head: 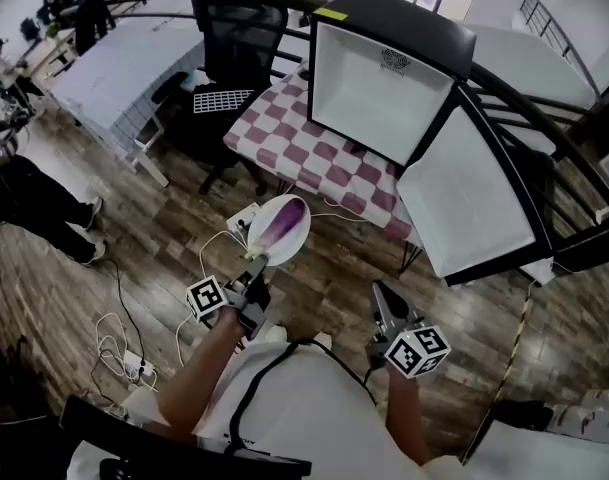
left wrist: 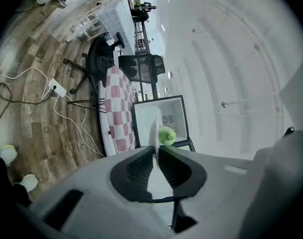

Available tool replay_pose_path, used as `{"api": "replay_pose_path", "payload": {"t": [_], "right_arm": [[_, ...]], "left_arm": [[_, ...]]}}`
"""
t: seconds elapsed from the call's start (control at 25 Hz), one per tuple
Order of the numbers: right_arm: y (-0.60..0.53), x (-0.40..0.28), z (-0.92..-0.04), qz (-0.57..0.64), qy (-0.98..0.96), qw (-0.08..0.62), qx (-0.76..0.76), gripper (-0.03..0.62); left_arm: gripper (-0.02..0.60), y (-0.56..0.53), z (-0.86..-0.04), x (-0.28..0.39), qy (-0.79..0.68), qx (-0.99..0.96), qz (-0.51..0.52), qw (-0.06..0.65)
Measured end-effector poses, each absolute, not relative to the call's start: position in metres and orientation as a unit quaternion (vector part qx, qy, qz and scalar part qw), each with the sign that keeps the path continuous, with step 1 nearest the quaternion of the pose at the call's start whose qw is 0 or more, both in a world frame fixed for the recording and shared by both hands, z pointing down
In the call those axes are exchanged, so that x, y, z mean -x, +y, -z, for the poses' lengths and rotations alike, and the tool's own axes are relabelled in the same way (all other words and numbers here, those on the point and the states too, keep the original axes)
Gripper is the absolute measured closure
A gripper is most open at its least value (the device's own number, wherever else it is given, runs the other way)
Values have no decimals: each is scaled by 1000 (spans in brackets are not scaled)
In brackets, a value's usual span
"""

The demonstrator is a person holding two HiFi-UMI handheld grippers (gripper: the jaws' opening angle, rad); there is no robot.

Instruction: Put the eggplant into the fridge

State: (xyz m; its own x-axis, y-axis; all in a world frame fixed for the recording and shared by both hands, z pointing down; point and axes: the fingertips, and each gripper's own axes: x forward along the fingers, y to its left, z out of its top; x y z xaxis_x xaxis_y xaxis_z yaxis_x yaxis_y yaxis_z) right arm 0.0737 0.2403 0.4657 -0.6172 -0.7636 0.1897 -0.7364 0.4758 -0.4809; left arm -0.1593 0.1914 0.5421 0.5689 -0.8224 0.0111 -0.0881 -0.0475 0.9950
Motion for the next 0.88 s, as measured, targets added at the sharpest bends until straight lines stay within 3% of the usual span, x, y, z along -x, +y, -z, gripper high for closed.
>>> {"api": "replay_pose_path", "payload": {"t": [0.88], "right_arm": [[240, -121, -478, 303, 851, 38, 426, 588]], "left_arm": [[541, 191, -541, 123, -359, -655, 313, 587]]}}
